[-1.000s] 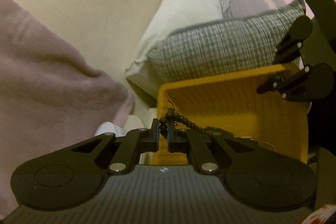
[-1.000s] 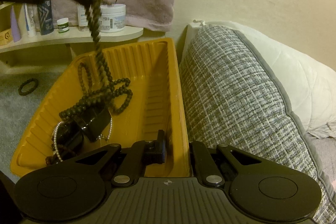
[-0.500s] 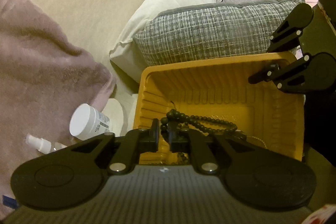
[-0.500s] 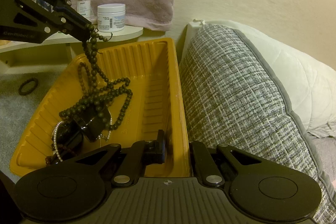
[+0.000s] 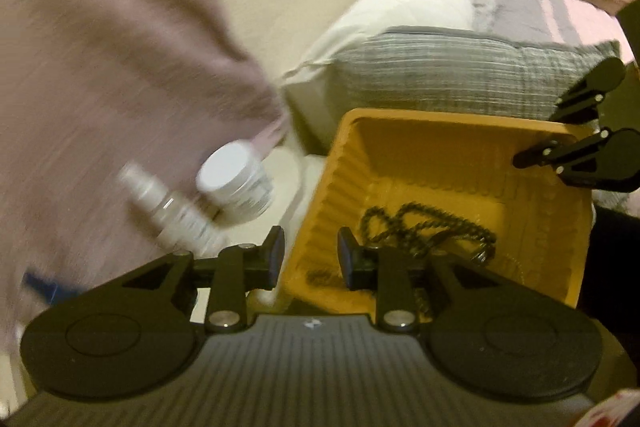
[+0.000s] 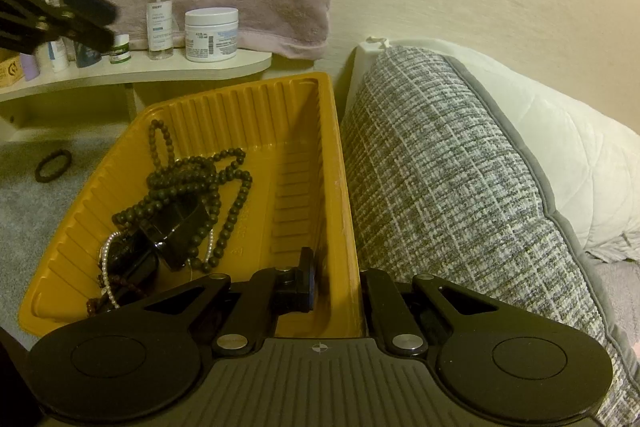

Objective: Organize jewelry

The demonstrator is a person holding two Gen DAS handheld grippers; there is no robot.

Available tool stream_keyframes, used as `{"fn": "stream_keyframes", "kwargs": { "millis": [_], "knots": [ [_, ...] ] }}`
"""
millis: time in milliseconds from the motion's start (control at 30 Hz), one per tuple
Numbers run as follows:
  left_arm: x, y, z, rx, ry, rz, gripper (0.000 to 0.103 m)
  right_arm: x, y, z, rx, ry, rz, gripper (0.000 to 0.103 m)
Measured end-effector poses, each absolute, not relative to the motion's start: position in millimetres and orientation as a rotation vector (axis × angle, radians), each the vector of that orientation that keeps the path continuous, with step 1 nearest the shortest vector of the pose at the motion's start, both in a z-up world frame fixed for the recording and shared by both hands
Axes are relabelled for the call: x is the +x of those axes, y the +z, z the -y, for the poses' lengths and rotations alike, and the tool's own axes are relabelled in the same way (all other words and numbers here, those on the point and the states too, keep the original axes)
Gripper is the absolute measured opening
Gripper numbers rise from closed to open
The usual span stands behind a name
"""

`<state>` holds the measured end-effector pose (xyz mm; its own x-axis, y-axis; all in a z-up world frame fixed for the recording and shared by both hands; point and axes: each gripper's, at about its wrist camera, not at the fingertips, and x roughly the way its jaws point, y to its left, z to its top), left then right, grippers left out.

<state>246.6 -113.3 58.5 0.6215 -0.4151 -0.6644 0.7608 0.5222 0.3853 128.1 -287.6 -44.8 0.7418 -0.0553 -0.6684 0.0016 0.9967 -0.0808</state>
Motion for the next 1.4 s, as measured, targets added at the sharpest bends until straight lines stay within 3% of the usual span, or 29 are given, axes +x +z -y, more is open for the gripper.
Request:
{"fn": "stream_keyframes", "kwargs": {
  "millis": [267,533,667,1067,1233,1400],
  "knots": [
    [231.8,56.5,40.2,0.548,-0.551,-0.589,0.028,127.8,-44.2,286.3,-0.082,-0.034,-0.734,0.007],
    [195.6,21.4,-19.1,0.388,-0.360,-0.626,0.034,128.1,-46.4,286.6,-0.079,-0.039,-0.735,0.007],
    [174.0,-4.2,-35.4,0.290,-0.290,-0.664,0.041,127.9,-47.1,287.3,-0.076,-0.040,-0.737,0.007],
    [126.7,-62.9,-42.8,0.240,-0.215,-0.678,0.043,125.6,-46.2,288.2,-0.078,-0.027,-0.735,0.007],
    [123.7,-79.5,-40.8,0.239,-0.219,-0.703,0.041,126.3,-46.7,287.9,-0.081,-0.030,-0.741,0.007],
    [126.8,-88.0,-41.5,0.209,-0.215,-0.707,0.023,127.2,-46.5,287.6,-0.086,-0.029,-0.745,0.007]
  ]
}}
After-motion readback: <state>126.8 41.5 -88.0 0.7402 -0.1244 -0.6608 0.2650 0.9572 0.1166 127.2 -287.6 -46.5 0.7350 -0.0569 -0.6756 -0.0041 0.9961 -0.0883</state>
